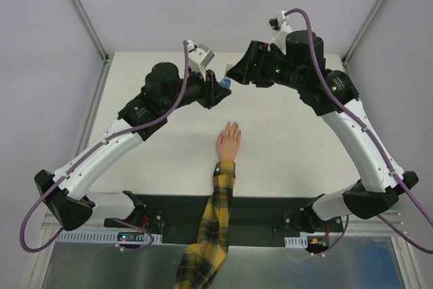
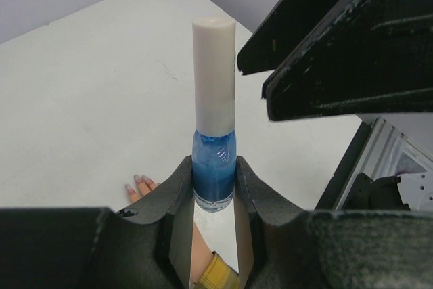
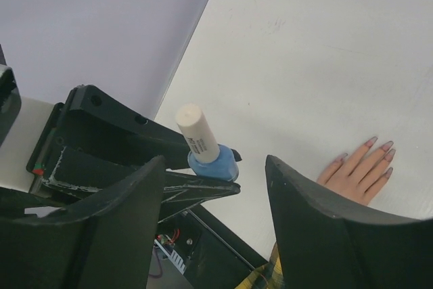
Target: Paint the nails
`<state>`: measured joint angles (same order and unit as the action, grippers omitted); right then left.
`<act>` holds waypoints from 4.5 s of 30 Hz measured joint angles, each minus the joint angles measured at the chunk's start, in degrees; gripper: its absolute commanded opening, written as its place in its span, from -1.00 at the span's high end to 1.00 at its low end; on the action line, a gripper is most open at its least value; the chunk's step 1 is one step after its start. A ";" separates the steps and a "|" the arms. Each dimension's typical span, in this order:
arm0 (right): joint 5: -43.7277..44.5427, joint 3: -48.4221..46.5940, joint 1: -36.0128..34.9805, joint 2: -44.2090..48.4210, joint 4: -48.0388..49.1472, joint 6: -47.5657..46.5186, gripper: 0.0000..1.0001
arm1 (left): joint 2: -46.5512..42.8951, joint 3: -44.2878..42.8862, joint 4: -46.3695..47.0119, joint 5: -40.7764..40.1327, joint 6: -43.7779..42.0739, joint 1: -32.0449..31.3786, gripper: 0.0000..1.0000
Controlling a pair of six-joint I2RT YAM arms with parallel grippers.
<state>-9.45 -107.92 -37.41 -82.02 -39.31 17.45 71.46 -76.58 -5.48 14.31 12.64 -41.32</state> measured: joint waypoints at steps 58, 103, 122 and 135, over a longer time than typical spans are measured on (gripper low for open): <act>-17.55 0.74 1.68 1.97 4.28 -11.15 -0.19 | 0.46 -1.29 0.26 30.12 6.16 6.08 1.00; -2.38 5.66 -1.97 4.61 1.86 -6.99 -0.32 | -3.39 2.49 0.50 18.45 5.77 5.44 1.00; -0.98 -3.61 -3.98 -4.52 -1.62 -3.04 0.36 | -3.19 2.47 -0.35 15.02 5.70 4.90 1.00; -20.13 20.09 2.80 7.28 18.95 0.52 0.99 | -2.91 8.74 9.92 31.89 12.70 7.41 1.00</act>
<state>-29.58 -87.83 -34.61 -74.74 -20.36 17.98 68.55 -67.83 4.45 46.19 25.34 -33.91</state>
